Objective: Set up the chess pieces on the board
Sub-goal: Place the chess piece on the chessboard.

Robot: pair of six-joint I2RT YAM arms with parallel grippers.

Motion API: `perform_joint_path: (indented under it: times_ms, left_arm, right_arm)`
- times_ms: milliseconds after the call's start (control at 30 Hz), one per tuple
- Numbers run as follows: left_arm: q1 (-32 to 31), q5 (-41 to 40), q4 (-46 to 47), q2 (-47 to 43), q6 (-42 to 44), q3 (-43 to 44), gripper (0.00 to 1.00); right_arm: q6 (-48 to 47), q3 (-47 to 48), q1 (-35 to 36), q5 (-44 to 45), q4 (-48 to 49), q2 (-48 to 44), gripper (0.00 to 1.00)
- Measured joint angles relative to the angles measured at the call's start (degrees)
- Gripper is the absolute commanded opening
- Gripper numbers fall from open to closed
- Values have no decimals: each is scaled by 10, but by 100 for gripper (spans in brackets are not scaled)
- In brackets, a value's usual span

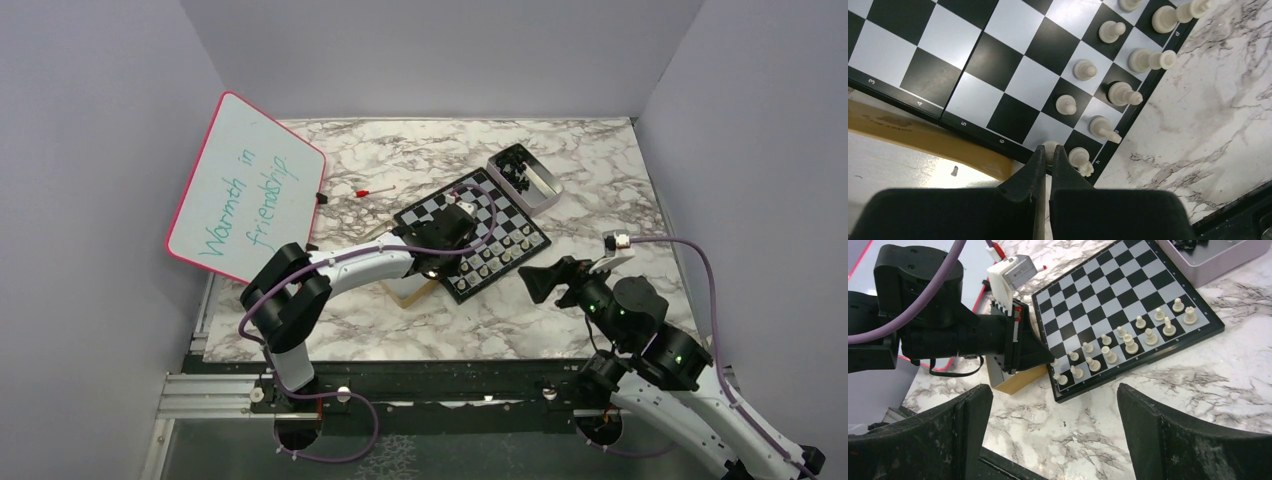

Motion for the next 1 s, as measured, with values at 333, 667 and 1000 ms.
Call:
perform_joint_path:
  times_ms: [333, 667, 1000]
  left_arm:
    - [1, -15, 16, 0, -4, -9, 3]
    - [1, -12, 26, 5, -4, -9, 4]
    - [0, -7, 24, 25, -3, -9, 4]
  right_arm:
    - [-1, 7, 0, 13, -30, -1, 100]
    - [-1, 7, 0, 13, -30, 0, 100]
    - [-1, 7, 0, 14, -30, 0, 100]
